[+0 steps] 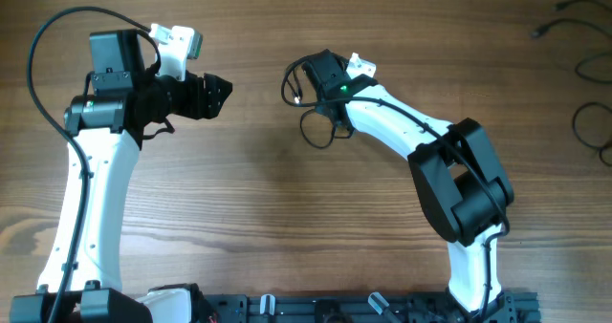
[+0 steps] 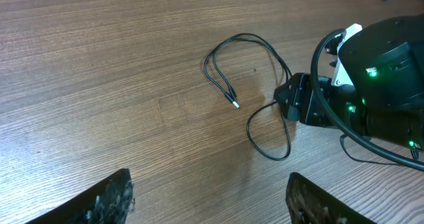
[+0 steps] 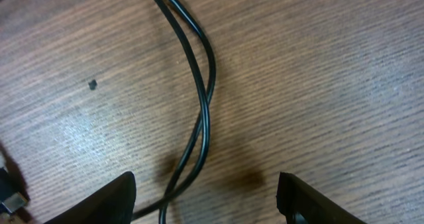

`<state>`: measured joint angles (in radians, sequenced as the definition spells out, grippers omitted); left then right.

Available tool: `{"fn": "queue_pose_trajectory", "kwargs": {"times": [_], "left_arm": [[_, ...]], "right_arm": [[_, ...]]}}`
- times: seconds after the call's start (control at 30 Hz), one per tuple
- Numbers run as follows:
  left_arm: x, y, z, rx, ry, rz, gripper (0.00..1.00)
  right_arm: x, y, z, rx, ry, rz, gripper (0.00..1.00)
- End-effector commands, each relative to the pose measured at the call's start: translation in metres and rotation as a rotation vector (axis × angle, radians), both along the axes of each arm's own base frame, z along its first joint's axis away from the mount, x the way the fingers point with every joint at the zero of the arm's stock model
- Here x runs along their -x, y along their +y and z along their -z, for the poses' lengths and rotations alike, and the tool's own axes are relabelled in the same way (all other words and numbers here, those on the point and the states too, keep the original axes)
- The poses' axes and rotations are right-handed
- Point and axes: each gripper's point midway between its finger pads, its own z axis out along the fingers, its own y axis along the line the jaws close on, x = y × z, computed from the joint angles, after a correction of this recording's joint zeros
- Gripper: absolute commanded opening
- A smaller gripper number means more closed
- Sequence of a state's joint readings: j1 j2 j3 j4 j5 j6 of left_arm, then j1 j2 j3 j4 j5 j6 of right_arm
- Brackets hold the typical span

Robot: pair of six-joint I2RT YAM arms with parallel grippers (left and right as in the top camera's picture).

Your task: Untangle cables

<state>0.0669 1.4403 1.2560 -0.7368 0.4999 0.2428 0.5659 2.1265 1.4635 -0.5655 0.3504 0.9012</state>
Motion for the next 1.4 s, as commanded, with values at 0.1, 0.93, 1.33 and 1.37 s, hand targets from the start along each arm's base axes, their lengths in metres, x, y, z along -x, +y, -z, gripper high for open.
{"fn": "queue_pose_trajectory", "kwargs": {"times": [0.1, 0.93, 1.33, 1.37], "left_arm": [[0.0, -0.002, -0.001, 0.007, -0.006, 0.022, 0.76], [0.0, -0.002, 0.0, 0.006, -0.003, 0.024, 0.76], [0.001, -0.002, 0.0, 0.006, 0.002, 0.024, 0.76], [0.001, -0.002, 0.0, 0.006, 0.002, 0.024, 0.76]], "right_arm": [[-0.005, -0.016, 0.007, 0.069, -0.028, 0.049, 0.71], [-0.01, -0.026, 0.016, 0.056, -0.011, 0.074, 0.71], [-0.01, -0.02, 0.023, 0.026, -0.002, 0.069, 0.71], [-0.01, -0.02, 0.023, 0.026, -0.002, 0.069, 0.71]]}}
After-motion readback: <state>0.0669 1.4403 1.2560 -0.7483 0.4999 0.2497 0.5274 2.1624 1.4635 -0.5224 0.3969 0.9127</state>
